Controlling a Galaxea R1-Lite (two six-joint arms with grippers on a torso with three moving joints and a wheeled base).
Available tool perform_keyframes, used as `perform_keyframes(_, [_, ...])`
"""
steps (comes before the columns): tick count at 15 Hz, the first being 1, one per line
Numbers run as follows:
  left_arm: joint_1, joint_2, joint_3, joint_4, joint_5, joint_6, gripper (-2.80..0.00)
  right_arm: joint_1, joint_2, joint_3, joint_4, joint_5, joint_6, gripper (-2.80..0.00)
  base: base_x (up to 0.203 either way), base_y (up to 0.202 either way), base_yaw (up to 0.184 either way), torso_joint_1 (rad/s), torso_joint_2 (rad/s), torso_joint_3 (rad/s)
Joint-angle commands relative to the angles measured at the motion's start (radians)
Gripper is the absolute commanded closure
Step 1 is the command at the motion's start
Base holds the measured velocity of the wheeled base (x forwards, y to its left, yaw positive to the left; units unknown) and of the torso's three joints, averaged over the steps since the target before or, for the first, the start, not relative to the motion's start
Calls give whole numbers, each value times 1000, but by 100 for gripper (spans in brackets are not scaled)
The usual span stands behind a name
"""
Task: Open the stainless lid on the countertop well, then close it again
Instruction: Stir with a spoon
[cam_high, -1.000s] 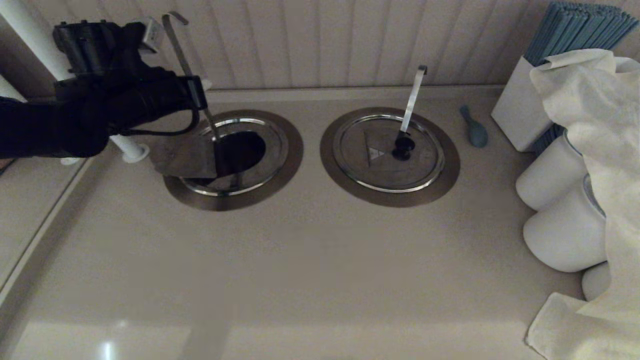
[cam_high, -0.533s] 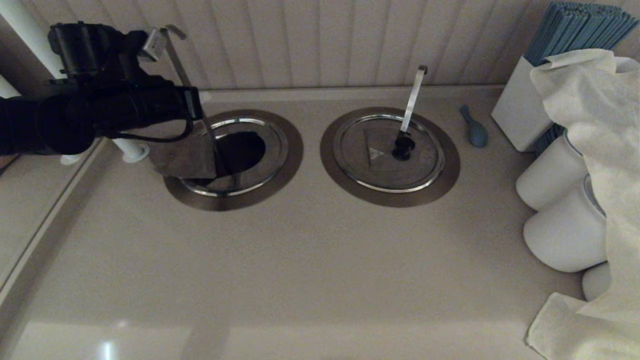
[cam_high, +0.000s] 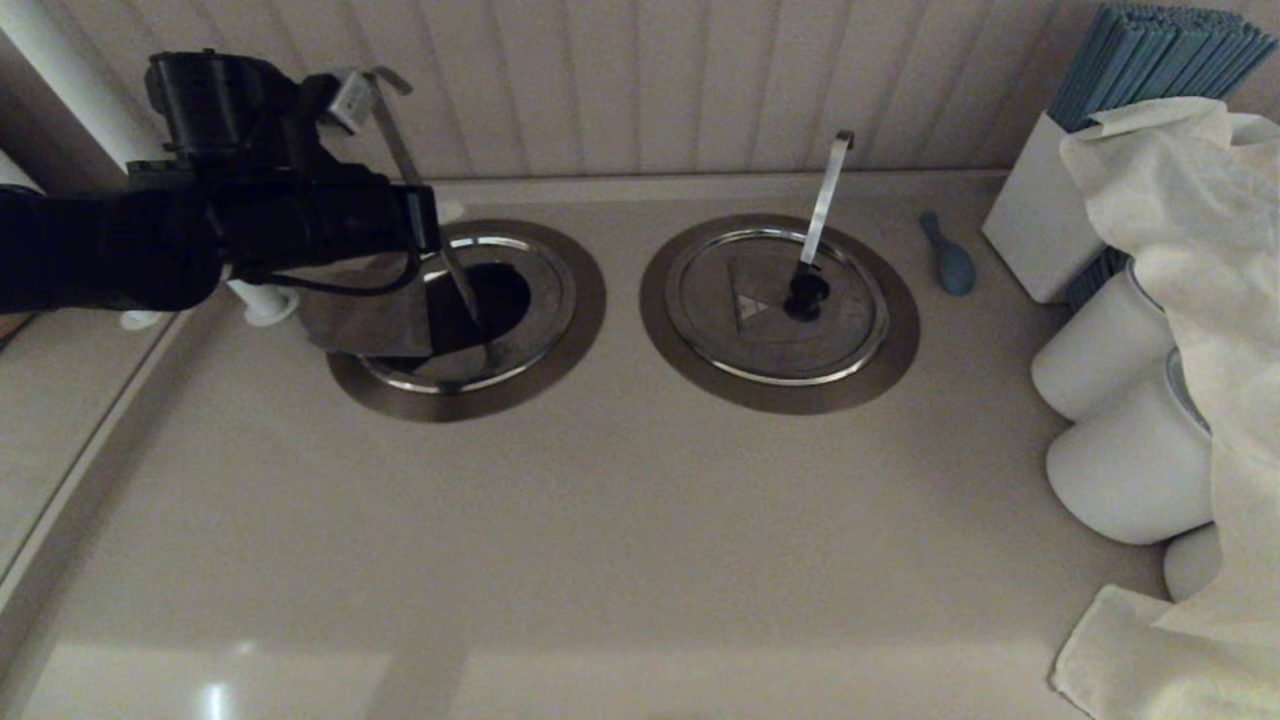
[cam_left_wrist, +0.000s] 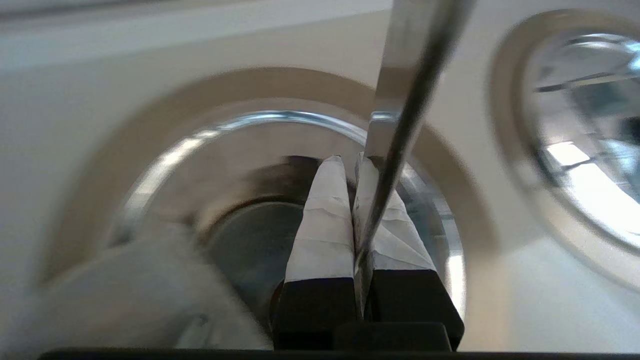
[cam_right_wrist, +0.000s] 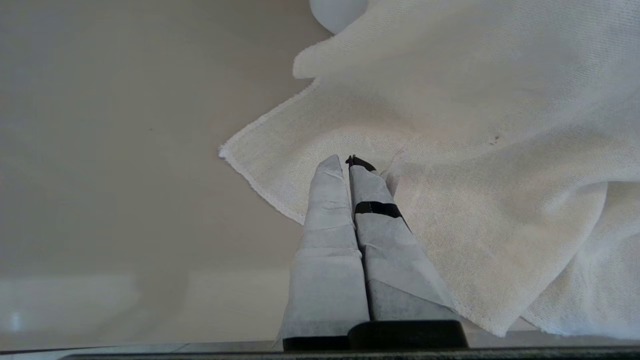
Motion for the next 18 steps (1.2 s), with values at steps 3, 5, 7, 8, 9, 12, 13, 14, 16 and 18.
perform_keyframes(3, [-22, 58, -43, -17, 0, -59, 0, 0, 1, 0, -1, 1, 0, 0, 0, 0, 0, 0, 0, 0])
perform_keyframes(5, [-20, 86, -44, -61, 27, -55, 0, 0, 1, 0, -1, 1, 0, 0, 0, 0, 0, 0, 0, 0])
perform_keyframes(7, [-16, 121, -39, -160, 105, -19, 0, 0, 1, 1, -1, 1, 0, 0, 0, 0, 0, 0, 0, 0])
perform_keyframes(8, [-9, 123, -33, -168, 120, 10, 0, 0, 0, 0, -1, 1, 0, 0, 0, 0, 0, 0, 0, 0])
perform_keyframes(9, [2, 114, -22, -168, 120, 34, 0, 0, 1, 0, 0, 1, 0, 0, 0, 0, 0, 0, 0, 0])
perform_keyframes(12, [37, 70, -9, -100, 105, 58, 0, 0, 1, 0, -1, 1, 0, 0, 0, 0, 0, 0, 0, 0])
perform_keyframes(13, [43, 51, -10, -55, 79, 64, 0, 0, 1, 0, -1, 1, 0, 0, 0, 0, 0, 0, 0, 0])
perform_keyframes(14, [44, 33, -9, -15, 22, 63, 0, 0, 1, 1, 0, 1, 0, 0, 0, 0, 0, 0, 0, 0])
perform_keyframes(16, [41, 27, -5, 40, -35, 60, 0, 0, 0, 0, -1, 1, 0, 0, 0, 0, 0, 0, 0, 0])
perform_keyframes(18, [22, 40, -6, 42, -37, 58, 0, 0, 1, 0, -1, 1, 0, 0, 0, 0, 0, 0, 0, 0])
